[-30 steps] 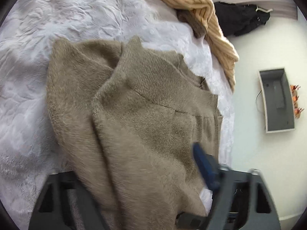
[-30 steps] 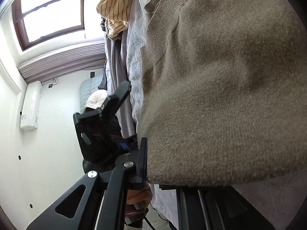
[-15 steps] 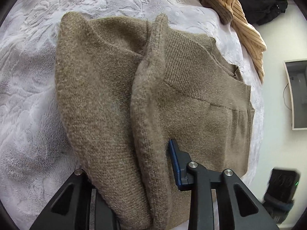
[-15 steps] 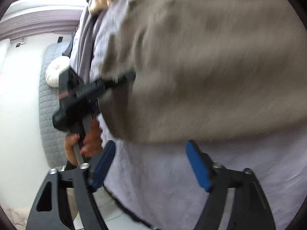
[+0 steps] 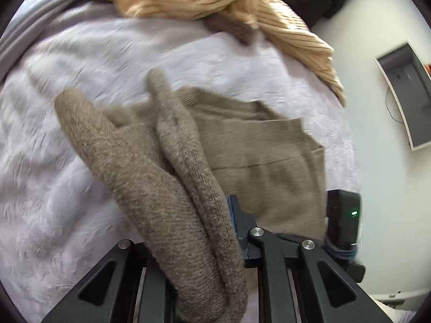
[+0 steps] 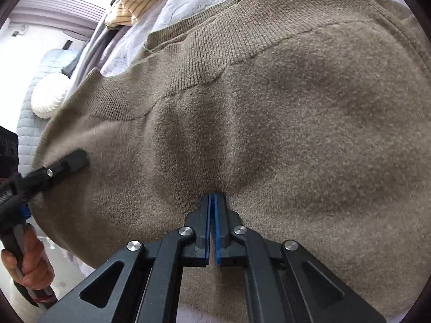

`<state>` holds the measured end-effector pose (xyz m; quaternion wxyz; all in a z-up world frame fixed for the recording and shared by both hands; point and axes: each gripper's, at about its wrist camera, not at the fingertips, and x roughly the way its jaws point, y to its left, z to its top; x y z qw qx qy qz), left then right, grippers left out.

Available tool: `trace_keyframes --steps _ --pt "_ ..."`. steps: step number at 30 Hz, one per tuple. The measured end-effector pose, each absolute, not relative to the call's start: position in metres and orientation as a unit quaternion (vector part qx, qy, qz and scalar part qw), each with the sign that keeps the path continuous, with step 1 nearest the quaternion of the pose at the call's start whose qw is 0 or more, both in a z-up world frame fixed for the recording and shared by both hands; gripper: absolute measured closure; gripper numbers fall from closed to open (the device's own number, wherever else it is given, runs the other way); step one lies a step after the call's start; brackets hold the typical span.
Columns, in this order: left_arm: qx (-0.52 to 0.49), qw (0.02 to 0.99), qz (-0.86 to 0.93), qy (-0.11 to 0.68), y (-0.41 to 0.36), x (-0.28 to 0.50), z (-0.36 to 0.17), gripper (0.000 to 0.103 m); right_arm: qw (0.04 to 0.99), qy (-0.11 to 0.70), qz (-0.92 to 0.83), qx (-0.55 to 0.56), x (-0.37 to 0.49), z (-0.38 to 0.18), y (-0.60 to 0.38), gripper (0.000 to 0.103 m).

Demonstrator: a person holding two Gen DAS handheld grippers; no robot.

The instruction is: Fold small clothes

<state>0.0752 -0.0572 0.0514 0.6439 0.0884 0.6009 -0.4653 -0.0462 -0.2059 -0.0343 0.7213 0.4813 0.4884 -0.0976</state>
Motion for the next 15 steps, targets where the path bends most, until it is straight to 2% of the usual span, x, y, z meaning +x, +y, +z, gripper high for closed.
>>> trace_keyframes --steps 6,11,13,15 --pt "0.156 0.635 -0.506 0.562 -0.14 0.012 0.081 0.085 0.72 0.419 -0.1 0.545 -0.107 -0.017 -0.238 0.096" --pt "0.259 0.614 -0.524 0.531 -0.215 -0.068 0.058 0.084 0.693 0.337 -0.117 0.626 -0.176 -0.025 -0.276 0.095" --pt "0.3 0.61 -0.514 0.522 -0.233 -0.094 0.042 0.078 0.669 0.322 -0.116 0.66 -0.191 -0.043 -0.283 0.095" --pt "0.311 0.613 -0.51 0.517 -0.235 -0.108 0.034 0.069 0.647 0.304 -0.111 0.691 -0.202 -0.059 -0.287 0.095"
